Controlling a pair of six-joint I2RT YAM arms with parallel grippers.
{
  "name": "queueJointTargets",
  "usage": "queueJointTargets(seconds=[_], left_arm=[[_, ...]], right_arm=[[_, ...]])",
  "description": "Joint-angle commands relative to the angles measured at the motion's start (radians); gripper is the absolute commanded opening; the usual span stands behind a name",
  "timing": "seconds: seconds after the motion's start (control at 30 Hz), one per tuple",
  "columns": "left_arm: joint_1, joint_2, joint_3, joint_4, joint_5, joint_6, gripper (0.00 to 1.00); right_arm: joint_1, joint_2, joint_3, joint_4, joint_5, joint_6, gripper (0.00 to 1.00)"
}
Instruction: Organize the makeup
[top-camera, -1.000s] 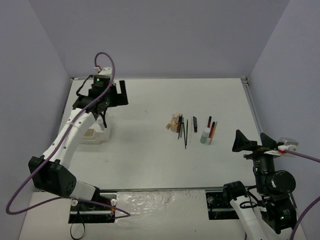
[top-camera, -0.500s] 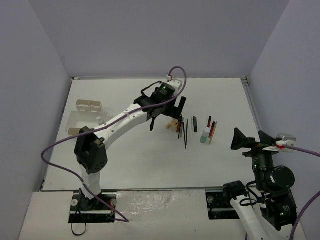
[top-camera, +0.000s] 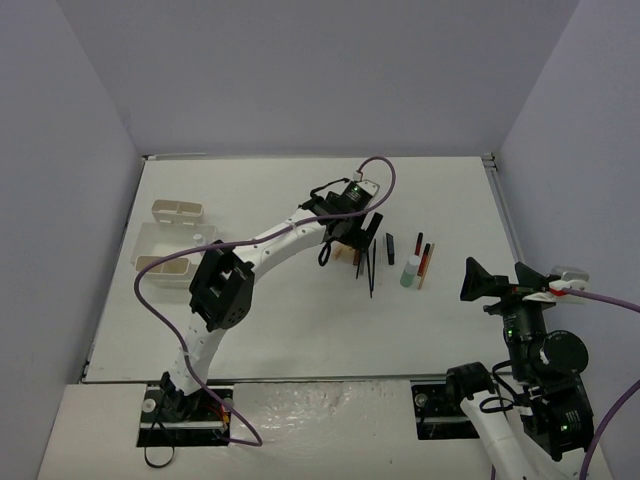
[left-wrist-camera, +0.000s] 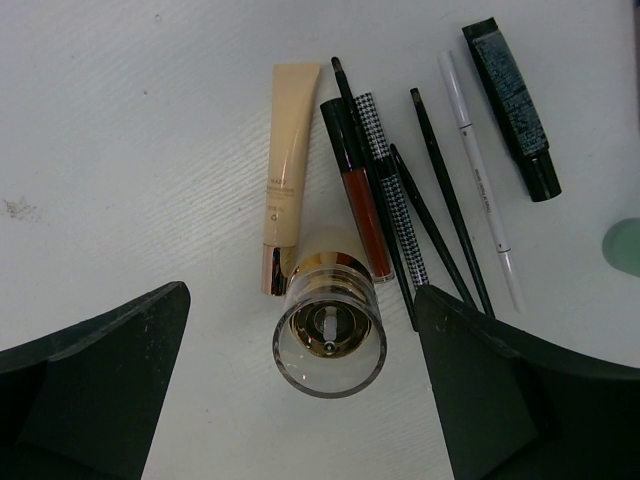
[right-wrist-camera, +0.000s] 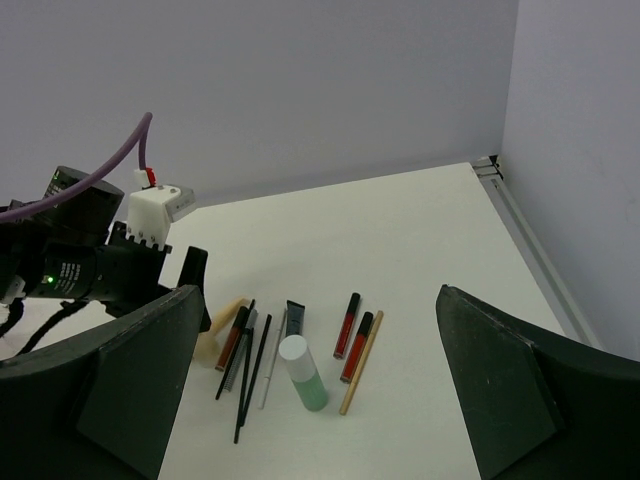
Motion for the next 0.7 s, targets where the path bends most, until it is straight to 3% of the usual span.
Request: queueJointTargets(seconds=[0.0,0.53,0.67], left_arm=[[0.003,-0.014,0.075,-0.006,-0.023,-0.029,0.91],[-0.005,0.017,0.086,-0.031,-0.017,-0.059,0.58],[-0.007,0.023,0.092,-0.04,-0.015,-0.062,0.43]], right_arm=[[0.008,0.038,0.03,0.056,-0.009,0.002,1.0],[0.008,0.032,0.027,0.049,-0.001,-0.009,1.0],[0.008,0.03,0.027,0.05,-0.001,-0.011,1.0]])
